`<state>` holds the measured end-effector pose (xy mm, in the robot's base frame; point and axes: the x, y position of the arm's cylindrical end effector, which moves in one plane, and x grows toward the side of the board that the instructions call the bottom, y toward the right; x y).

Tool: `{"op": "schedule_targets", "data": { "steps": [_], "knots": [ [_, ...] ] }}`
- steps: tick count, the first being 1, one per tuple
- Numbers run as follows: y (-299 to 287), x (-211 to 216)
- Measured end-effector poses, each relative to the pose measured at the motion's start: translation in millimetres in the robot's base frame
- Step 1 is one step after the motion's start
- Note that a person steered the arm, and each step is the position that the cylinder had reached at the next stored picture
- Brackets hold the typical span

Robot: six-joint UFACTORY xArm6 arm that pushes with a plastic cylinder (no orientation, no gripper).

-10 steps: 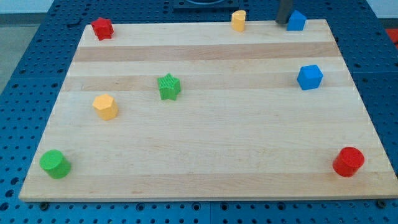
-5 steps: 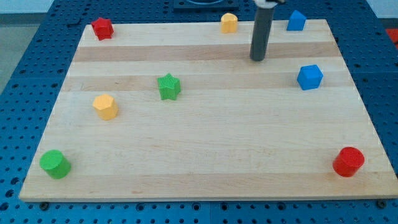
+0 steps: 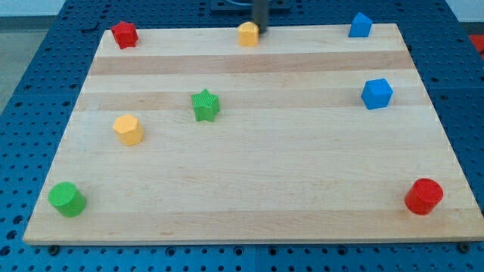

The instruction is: Move the yellow heart towards the yellow hexagon

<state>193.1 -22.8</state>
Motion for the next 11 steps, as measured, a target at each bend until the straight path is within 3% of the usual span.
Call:
{"op": "schedule_targets", "data": {
  "steps": [1,3,4,5,6,8,11],
  "knots": [
    [-45.7,-0.3],
    [15.1,1.0],
    [6.2,43.5],
    [-9.1,111.9],
    [-10.3,129.0],
    [44.7,76.9],
    [-82.5,73.5]
  ]
}}
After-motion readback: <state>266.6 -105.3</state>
